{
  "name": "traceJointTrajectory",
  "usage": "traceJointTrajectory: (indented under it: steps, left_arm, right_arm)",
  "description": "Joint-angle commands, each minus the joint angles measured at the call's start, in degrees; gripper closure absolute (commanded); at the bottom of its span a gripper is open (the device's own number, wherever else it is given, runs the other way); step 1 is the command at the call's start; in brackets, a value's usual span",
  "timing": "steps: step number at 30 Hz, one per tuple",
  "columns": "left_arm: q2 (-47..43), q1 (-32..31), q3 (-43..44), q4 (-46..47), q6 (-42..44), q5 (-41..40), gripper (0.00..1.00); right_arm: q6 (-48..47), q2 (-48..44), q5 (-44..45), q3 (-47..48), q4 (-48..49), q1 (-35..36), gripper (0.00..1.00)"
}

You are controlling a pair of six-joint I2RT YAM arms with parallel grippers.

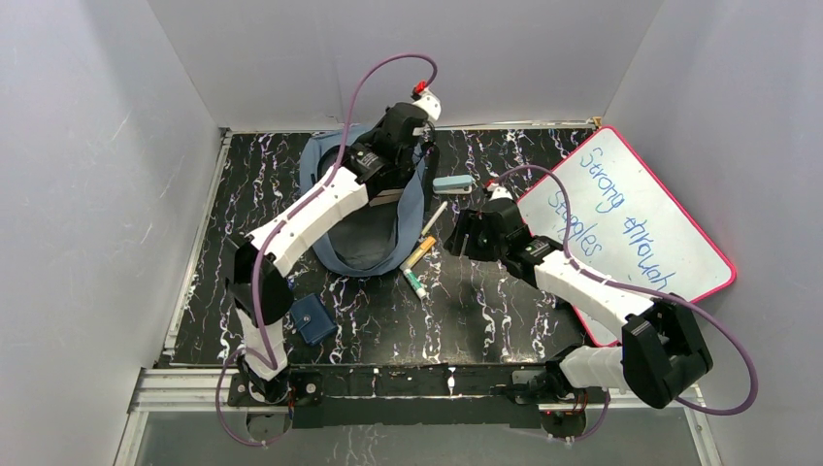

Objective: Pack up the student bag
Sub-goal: Zip the student bag at the center of the board.

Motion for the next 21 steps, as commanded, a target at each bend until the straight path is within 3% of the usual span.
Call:
traceJointTrajectory:
  steps: [1, 3, 6, 11, 16, 21]
  left_arm:
    - [-10.9, 0.1, -5.6, 0.8, -4.5, 0.9, 1.0]
    - [-13.9, 0.1, -9.2, -1.9, -8.9, 6.7, 0.98]
    - [-19.3, 0.1, -14.7, -4.3, -15.3, 17.0, 0.79]
    - [-27.7, 0.2, -23.9, -4.4, -21.7, 31.2, 0.59]
    - [-33.5, 1.8, -29.6, -4.1, -24.7, 34.0, 0.54]
    - [-36.4, 12.3, -31.6, -2.6, -31.9, 36.2, 0.52]
  right_arm:
    - [-3.0, -1.2, -3.1, 0.9, 1.3, -0.1, 0.29]
    - [-4.1, -1.2, -3.1, 1.9, 1.2, -0.1, 0.28]
    - [-6.5, -1.0, -3.6, 3.2, 2.0, -0.2, 0.28]
    - [-9.2, -0.3, -2.9, 6.3, 0.7, -0.3, 0.28]
    - [-9.9, -1.5, -1.6, 7.4, 0.2, -0.3, 0.28]
    - [-11.2, -2.6, -3.1, 8.5, 1.2, -0.3, 0.29]
